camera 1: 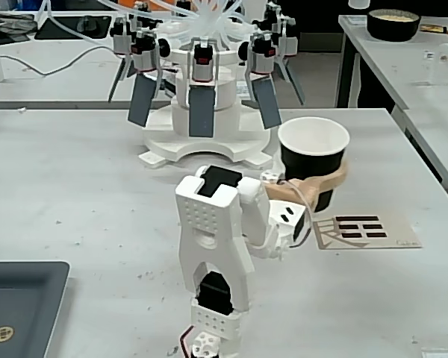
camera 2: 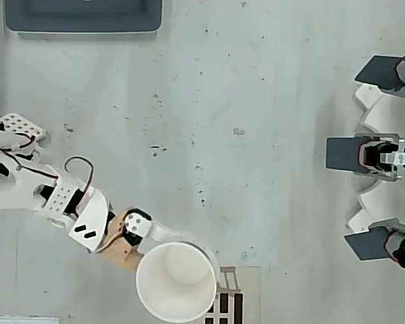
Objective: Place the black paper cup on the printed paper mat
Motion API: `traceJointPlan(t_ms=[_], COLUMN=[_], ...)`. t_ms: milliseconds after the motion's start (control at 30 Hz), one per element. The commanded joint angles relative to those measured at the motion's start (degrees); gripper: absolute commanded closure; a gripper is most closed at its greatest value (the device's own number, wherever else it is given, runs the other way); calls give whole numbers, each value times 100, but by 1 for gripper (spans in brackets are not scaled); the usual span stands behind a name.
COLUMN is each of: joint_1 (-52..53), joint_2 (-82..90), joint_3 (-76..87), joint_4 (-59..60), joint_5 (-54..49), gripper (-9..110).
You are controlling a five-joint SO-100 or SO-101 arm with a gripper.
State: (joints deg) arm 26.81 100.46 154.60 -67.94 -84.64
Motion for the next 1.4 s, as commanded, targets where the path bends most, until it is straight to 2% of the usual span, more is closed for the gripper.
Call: traceJointPlan(t_ms=[0,467,1367], joint_1=[229,694,861], joint_2=[-185,-2171,-4825], joint_3=[-519,-2927,-5520], joint_4=[-88,396,413], joint_5=[53,79,70], gripper=[94,94,94])
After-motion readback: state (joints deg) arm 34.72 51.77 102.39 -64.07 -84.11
